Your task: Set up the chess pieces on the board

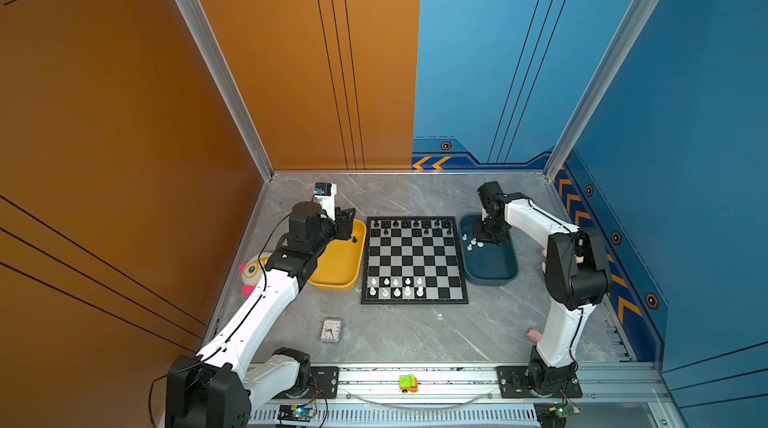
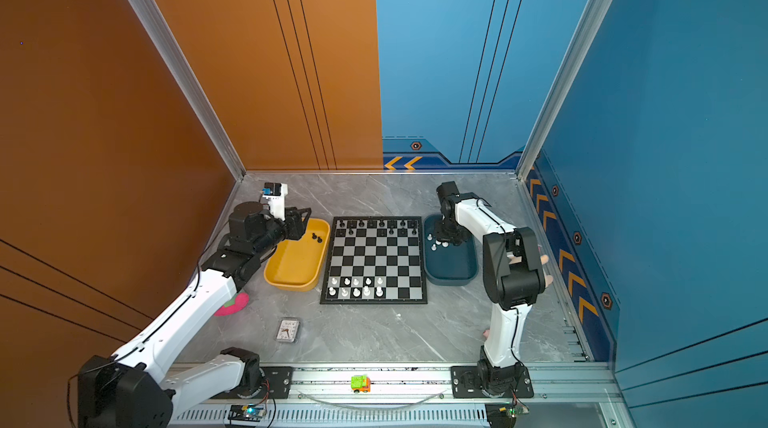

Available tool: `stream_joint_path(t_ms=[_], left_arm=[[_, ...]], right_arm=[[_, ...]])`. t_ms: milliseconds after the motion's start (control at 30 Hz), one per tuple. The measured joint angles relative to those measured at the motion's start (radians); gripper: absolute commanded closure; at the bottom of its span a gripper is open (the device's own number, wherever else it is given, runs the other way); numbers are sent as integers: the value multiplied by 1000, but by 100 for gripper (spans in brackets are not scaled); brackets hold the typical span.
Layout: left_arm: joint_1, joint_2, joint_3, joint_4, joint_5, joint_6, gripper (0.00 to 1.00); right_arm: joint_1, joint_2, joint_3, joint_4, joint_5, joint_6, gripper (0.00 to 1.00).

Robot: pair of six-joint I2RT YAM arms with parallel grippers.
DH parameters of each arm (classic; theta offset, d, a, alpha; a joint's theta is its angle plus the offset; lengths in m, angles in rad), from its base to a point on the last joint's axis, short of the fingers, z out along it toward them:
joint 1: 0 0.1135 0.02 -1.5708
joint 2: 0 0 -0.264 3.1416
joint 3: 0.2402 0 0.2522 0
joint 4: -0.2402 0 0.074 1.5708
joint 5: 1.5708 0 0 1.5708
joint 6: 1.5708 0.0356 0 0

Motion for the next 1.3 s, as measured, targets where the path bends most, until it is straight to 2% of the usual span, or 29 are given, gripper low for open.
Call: stream_joint_path(t_ms=[1300], left_arm=[[0, 29, 4, 2, 17, -7, 52]], right_arm=[[-12, 61, 40, 20, -2, 0, 75]])
